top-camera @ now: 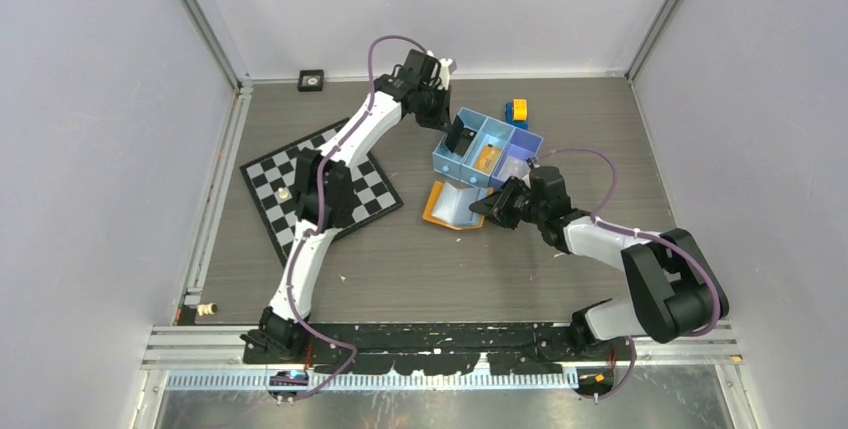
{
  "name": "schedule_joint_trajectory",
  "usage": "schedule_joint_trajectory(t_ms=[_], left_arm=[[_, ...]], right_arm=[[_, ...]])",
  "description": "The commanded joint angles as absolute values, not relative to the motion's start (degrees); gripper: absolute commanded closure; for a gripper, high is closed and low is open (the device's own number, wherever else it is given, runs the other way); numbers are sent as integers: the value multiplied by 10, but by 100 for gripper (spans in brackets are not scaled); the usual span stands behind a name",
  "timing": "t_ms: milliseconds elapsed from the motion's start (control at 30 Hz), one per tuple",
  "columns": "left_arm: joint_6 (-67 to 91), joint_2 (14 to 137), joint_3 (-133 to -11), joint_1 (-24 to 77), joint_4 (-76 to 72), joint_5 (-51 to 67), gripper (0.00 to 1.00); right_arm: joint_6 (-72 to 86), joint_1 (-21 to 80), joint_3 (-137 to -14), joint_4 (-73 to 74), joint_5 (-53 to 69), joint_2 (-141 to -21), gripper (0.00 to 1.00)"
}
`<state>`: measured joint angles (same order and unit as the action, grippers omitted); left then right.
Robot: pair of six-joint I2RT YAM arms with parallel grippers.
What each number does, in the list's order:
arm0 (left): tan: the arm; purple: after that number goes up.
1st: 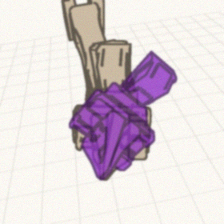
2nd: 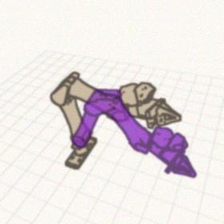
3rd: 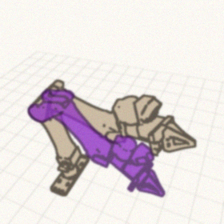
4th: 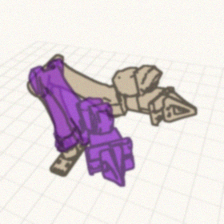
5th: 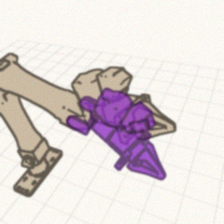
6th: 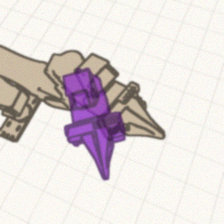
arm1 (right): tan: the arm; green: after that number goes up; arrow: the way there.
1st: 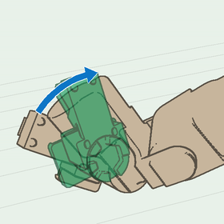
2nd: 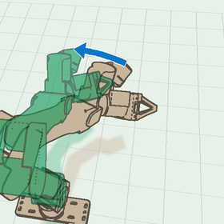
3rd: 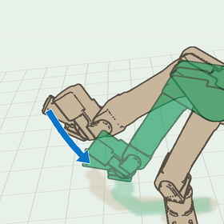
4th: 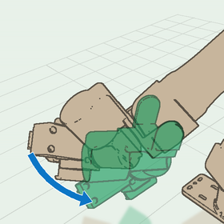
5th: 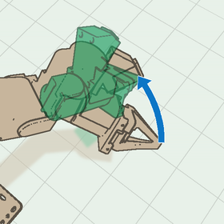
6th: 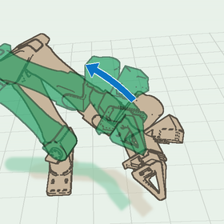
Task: Take the credit cards out of the card holder
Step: Place the credit card in the storage box, then remove the credit card from the card holder.
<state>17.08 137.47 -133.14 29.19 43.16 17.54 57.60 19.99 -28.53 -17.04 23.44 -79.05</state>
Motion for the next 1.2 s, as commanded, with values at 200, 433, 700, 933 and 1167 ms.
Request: schedule_joint_trajectory(t_ms=[200, 433, 700, 933, 1167], left_arm=[[155, 1424, -1418, 289, 489, 239, 96], [162, 1411, -1413, 290, 500, 209, 75], [171, 1255, -1292, 323, 490, 132, 63], [199, 1038, -1064, 373, 430, 32, 43], [249, 799, -733, 372, 271, -90, 1]], right_arm=[[597, 198, -309, -218, 265, -825, 100], [597, 198, -308, -219, 261, -819, 100], [573, 198, -310, -201, 245, -799, 100], [540, 198, -315, -188, 240, -772, 100], [531, 198, -308, -190, 192, -730, 100]])
